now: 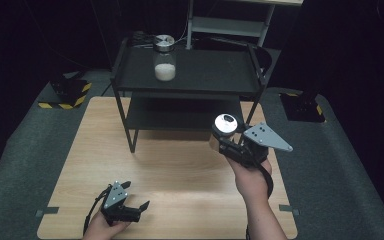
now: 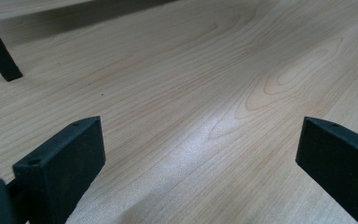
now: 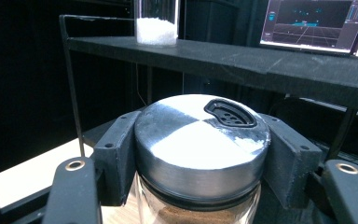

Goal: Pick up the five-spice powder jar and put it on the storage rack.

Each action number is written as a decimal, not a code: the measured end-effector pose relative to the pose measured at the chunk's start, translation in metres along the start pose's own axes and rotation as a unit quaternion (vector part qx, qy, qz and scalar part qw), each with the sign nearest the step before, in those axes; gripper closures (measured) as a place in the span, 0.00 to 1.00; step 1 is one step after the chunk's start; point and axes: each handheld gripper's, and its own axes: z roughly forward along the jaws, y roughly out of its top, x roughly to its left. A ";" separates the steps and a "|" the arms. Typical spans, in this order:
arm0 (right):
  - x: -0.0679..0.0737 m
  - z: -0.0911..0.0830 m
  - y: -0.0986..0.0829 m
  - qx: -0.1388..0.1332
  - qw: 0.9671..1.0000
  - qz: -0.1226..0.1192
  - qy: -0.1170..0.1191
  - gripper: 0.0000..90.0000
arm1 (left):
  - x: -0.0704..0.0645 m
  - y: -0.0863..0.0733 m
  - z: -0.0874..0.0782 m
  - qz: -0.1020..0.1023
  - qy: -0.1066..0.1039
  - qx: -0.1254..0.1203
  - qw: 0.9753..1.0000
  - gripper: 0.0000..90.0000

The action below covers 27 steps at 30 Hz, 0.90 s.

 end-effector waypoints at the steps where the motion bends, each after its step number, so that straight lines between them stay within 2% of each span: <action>1: 0.000 0.000 0.002 0.000 1.000 -0.001 -0.001 0.39 | 0.000 0.000 0.000 0.000 0.000 0.001 1.000 0.02; 10: -0.003 0.005 0.019 -0.001 1.000 -0.008 -0.004 0.39 | 0.000 0.001 0.000 0.002 0.000 0.003 1.000 0.02; 21: -0.011 0.012 0.040 -0.009 1.000 -0.006 -0.010 0.39 | 0.000 0.001 0.000 0.004 0.001 0.003 1.000 0.02; 27: -0.014 0.017 0.057 -0.011 1.000 -0.013 -0.015 0.39 | 0.000 0.001 0.000 0.005 0.000 0.003 1.000 0.02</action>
